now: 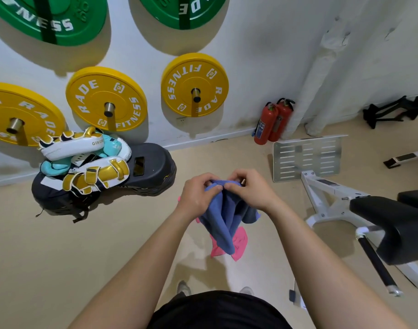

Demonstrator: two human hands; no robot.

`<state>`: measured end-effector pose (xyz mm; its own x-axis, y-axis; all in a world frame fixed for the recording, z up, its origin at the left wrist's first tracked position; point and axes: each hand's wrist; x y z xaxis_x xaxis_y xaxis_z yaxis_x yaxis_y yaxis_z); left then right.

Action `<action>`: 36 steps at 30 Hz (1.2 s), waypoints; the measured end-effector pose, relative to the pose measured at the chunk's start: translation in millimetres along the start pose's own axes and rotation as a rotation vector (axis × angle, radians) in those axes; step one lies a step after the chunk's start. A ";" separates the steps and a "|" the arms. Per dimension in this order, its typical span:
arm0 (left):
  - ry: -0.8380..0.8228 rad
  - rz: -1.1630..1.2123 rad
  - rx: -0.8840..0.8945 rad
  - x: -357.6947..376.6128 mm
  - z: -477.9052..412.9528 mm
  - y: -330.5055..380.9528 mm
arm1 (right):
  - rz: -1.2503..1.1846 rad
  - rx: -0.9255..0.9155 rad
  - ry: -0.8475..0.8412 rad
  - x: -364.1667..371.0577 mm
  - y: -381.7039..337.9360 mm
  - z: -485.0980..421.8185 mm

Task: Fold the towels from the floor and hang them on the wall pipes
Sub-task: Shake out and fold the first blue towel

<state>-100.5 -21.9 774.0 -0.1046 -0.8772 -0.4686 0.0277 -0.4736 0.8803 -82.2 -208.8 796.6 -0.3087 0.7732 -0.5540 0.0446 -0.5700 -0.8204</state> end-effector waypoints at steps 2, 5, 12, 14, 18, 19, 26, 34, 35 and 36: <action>-0.017 -0.026 0.019 -8.6 0.5 -1.4 | 0.030 0.026 -0.011 0.4 9.9 3.5; -0.040 -0.111 0.040 -21.9 0.5 -1.3 | 0.062 0.110 -0.040 0.4 29.3 12.1; -0.088 -0.226 -0.057 -52.3 -5.1 -17.3 | 0.109 0.241 -0.056 -15.5 66.4 31.4; -0.110 -0.235 -0.090 -58.7 -8.6 -21.2 | 0.132 0.260 -0.045 -21.6 72.0 34.6; -0.052 -0.221 -0.163 -55.5 -14.0 -17.4 | 0.180 0.263 0.023 -23.9 64.9 31.6; -0.054 -0.217 -0.160 -51.1 -13.0 -13.5 | 0.173 0.253 0.030 -21.9 58.6 29.3; -0.185 -0.111 -0.051 -8.3 -2.5 15.0 | 0.260 0.074 0.011 5.2 9.1 10.9; -0.048 0.023 -0.037 -5.8 1.1 10.2 | 0.305 0.111 0.031 -6.6 14.5 5.5; -0.034 0.017 -0.062 -8.1 2.0 4.9 | 0.294 0.125 0.029 -10.0 16.7 5.6; -0.018 0.001 -0.081 -10.6 3.1 0.2 | 0.287 0.137 0.026 -12.9 18.8 5.3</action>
<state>-102.5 -12.5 779.4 -0.1227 -0.8763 -0.4658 0.1077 -0.4784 0.8715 -82.5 -231.0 789.0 -0.2774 0.5816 -0.7647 -0.0023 -0.7963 -0.6048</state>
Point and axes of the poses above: each hand's wrist, its own z-axis away from the middle knuckle, its own x-axis out of the palm, y = z × x, and after that the axes turned 1 degree about z, right-handed
